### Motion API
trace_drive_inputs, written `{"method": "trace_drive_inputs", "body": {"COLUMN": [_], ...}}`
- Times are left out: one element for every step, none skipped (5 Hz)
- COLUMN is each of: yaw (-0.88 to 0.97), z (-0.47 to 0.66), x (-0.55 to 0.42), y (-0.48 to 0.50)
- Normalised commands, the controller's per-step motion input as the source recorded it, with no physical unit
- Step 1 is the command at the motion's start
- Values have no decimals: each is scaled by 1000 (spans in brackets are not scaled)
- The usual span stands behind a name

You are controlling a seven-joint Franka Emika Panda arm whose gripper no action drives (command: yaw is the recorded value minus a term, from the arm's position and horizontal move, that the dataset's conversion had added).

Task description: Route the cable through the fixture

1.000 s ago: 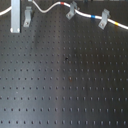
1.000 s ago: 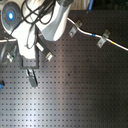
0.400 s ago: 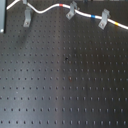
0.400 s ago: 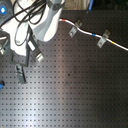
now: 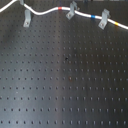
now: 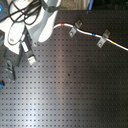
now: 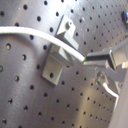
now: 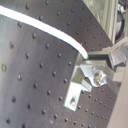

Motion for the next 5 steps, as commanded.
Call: {"method": "trace_drive_inputs", "body": {"yaw": [431,291,249,254,269], "z": [209,360,305,130,14], "x": [-322,-91,102,93,36], "y": [151,243,274,180,78]}}
